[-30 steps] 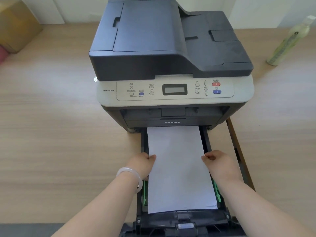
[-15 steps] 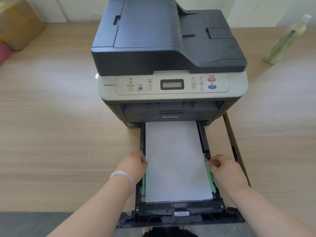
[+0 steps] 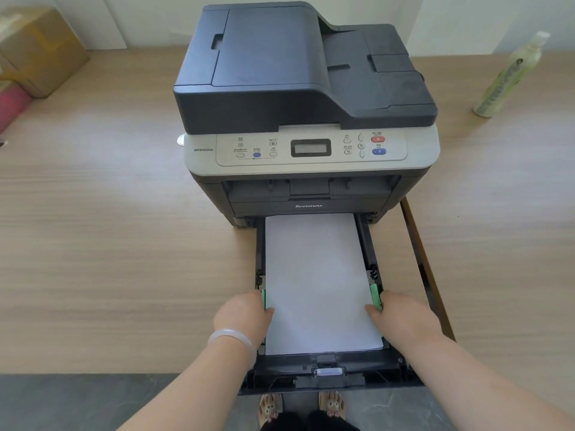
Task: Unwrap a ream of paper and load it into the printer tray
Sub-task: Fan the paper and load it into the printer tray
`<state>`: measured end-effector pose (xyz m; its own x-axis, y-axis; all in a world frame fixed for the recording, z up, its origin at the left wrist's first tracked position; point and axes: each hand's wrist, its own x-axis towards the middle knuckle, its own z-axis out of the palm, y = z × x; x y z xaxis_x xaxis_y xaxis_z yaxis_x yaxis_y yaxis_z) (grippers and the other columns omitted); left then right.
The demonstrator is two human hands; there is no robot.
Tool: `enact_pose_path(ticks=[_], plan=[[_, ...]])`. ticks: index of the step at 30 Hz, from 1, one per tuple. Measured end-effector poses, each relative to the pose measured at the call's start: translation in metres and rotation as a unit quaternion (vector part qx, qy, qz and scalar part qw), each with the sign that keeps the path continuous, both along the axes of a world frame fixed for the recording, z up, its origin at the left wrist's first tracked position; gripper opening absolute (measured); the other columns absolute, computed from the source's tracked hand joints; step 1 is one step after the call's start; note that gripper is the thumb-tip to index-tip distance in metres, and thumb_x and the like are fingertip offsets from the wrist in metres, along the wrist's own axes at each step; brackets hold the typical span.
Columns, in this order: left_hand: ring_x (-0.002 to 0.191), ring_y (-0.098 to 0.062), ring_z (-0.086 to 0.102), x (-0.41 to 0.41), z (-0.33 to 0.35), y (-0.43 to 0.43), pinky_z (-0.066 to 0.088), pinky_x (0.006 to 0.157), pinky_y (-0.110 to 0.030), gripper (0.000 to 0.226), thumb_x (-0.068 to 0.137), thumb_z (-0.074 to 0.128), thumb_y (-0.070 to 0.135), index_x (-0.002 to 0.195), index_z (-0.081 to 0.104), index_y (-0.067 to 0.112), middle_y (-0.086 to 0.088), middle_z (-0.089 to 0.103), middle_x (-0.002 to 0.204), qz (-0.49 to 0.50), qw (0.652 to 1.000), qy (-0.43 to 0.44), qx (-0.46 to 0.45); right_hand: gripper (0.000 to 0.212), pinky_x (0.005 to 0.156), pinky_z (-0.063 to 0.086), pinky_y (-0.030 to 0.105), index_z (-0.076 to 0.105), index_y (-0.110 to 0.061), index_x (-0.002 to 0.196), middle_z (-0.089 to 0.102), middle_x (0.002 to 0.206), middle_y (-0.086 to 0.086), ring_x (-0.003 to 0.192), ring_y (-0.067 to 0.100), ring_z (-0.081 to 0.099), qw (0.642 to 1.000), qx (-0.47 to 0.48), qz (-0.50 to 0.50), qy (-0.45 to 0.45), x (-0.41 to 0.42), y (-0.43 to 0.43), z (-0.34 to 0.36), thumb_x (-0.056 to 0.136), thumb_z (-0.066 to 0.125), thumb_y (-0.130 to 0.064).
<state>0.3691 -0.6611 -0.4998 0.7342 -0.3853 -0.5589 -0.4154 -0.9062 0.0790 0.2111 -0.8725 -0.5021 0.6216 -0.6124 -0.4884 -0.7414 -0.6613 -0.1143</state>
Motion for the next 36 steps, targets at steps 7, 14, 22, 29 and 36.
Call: enact_pose_path(ticks=[7,14,22,29,36], plan=[[0.072,-0.022,0.051,-0.007,-0.002,0.002,0.040,0.061,-0.027,0.023,0.096,0.040,0.038,0.087,0.047,0.017,0.004,0.045,0.067,0.007,1.000,-0.009,-0.013,0.041,0.064,0.043,0.027,0.056,-0.013,0.111,0.066,0.104,0.005,0.091,0.020,0.062,0.999,0.006,-0.027,0.024,0.004,0.005,-0.012,0.096,0.036,-0.046],[0.074,-0.021,0.053,-0.006,-0.007,-0.004,0.043,0.062,-0.026,0.025,0.094,0.043,0.041,0.101,0.054,0.019,0.003,0.053,0.083,0.026,0.999,-0.018,-0.013,0.037,0.064,0.046,0.027,0.055,-0.014,0.110,0.066,0.101,0.004,0.077,0.017,0.054,0.999,0.012,-0.047,0.003,0.004,0.004,-0.014,0.096,0.038,-0.044],[0.074,-0.020,0.054,-0.006,-0.014,-0.007,0.042,0.061,-0.025,0.022,0.093,0.046,0.038,0.101,0.056,0.020,0.001,0.063,0.091,0.059,0.998,-0.027,-0.019,0.030,0.062,0.041,0.026,0.056,-0.014,0.106,0.065,0.096,0.004,0.074,0.017,0.050,0.999,-0.006,-0.051,-0.013,0.004,0.006,-0.016,0.098,0.038,-0.036],[0.077,-0.019,0.052,-0.005,-0.012,-0.011,0.043,0.064,-0.026,0.023,0.095,0.045,0.036,0.107,0.057,0.020,0.000,0.066,0.104,0.051,0.998,-0.025,0.003,0.030,0.062,0.042,0.026,0.056,-0.015,0.107,0.066,0.101,0.004,0.074,0.017,0.051,0.999,-0.021,-0.049,0.000,0.006,0.007,-0.019,0.098,0.037,-0.037],[0.077,-0.019,0.051,-0.005,-0.008,-0.011,0.041,0.064,-0.026,0.023,0.095,0.043,0.034,0.108,0.056,0.019,0.000,0.066,0.106,0.036,0.999,-0.021,0.022,0.034,0.066,0.047,0.026,0.056,-0.015,0.111,0.067,0.104,0.004,0.083,0.018,0.061,0.999,-0.019,-0.035,0.018,0.007,0.006,-0.020,0.099,0.035,-0.038]])
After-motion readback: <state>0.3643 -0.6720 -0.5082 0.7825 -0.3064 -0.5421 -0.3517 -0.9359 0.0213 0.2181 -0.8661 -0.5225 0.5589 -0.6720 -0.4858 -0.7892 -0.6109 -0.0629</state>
